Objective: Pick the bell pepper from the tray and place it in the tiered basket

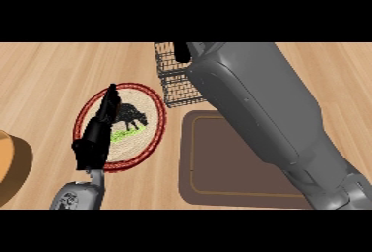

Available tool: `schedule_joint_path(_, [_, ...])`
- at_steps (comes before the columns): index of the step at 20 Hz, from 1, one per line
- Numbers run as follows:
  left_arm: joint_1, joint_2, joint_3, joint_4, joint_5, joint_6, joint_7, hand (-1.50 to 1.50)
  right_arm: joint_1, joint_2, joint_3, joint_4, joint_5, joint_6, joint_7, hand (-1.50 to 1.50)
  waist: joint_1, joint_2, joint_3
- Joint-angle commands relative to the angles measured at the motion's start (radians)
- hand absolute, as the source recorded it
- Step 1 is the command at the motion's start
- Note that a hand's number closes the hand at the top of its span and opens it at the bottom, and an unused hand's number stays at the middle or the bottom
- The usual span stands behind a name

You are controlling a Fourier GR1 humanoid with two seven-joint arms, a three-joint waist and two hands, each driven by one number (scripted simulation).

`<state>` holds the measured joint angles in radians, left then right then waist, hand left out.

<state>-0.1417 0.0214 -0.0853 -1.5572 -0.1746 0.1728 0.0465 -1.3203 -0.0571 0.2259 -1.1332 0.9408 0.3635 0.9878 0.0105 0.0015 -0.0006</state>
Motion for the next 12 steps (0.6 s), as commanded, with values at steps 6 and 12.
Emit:
schedule_joint_path(6, [0.018,-0.011,-0.028,-0.048,-0.010,0.009,0.015,0.00,0.033,-0.001,-0.136,0.200,0.041,-0.195,-0.005,1.50,0.014,0.005,0.000])
schedule_joint_path(12, [0.027,-0.004,-0.006,0.029,-0.007,0.006,-0.051,0.00,0.083,0.034,-0.234,0.163,-0.037,-0.303,-0.068,-1.50,-0.003,0.002,0.000])
